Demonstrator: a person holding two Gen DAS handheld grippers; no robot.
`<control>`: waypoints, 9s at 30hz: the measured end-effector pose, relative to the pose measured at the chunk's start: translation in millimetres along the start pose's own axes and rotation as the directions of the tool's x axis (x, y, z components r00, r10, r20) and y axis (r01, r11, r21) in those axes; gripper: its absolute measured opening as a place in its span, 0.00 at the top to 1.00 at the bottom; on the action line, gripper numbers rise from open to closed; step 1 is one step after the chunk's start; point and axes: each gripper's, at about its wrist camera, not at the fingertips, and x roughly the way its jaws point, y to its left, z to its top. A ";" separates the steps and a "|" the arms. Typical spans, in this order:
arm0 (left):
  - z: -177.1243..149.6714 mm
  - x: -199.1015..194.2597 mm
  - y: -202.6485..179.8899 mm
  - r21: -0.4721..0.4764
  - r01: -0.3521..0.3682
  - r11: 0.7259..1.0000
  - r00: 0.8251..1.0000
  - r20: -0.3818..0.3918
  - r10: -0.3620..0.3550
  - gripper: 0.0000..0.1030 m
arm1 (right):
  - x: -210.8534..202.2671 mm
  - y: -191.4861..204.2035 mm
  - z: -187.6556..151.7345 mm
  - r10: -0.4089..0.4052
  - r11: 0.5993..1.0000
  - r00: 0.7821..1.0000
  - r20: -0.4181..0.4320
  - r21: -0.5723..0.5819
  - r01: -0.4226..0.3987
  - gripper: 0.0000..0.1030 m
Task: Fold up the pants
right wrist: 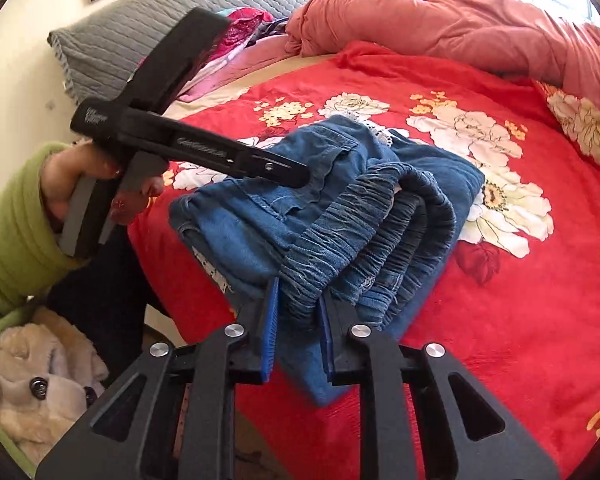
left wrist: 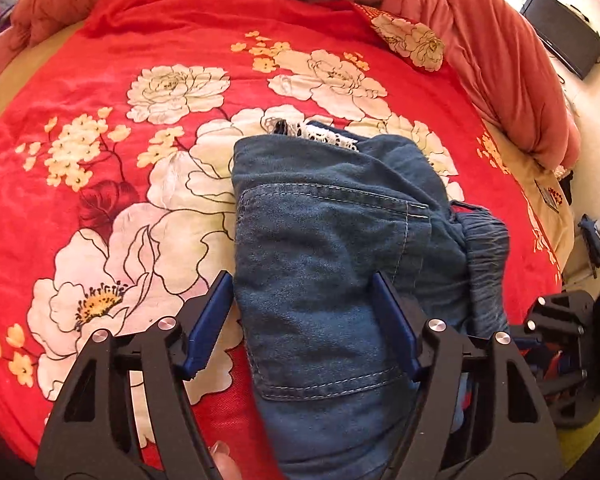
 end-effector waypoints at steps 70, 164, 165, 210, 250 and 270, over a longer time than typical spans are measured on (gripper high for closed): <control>-8.7 -43.0 -9.1 0.088 -0.150 0.985 0.978 0.158 0.135 0.23 | -25.6 -8.9 3.7 -0.247 0.933 0.957 0.155 0.306 0.191 0.07; 56.3 24.9 2.9 -0.001 -0.138 0.990 0.978 0.157 0.137 0.38 | 88.0 -143.2 90.0 -0.332 0.879 0.943 0.015 0.368 0.304 0.10; 55.4 24.0 2.5 -0.002 -0.139 0.990 0.978 0.158 0.138 0.37 | 88.3 -144.8 89.1 -0.329 0.877 0.944 0.015 0.374 0.300 0.10; -8.9 -70.5 -11.6 -0.011 -0.150 0.989 0.937 0.317 0.146 0.09 | -37.4 -29.8 43.5 -0.449 0.867 0.851 0.272 0.365 0.341 0.05; -77.7 -72.1 -12.5 -0.082 -0.131 0.988 0.952 0.268 0.149 0.09 | -49.2 19.2 -6.6 -0.473 0.858 0.850 0.232 0.340 0.385 0.04; -81.8 -65.8 -12.6 -0.075 -0.153 0.985 0.951 0.260 0.167 0.09 | -31.1 10.3 -17.3 -0.470 0.849 0.866 0.170 0.356 0.391 0.04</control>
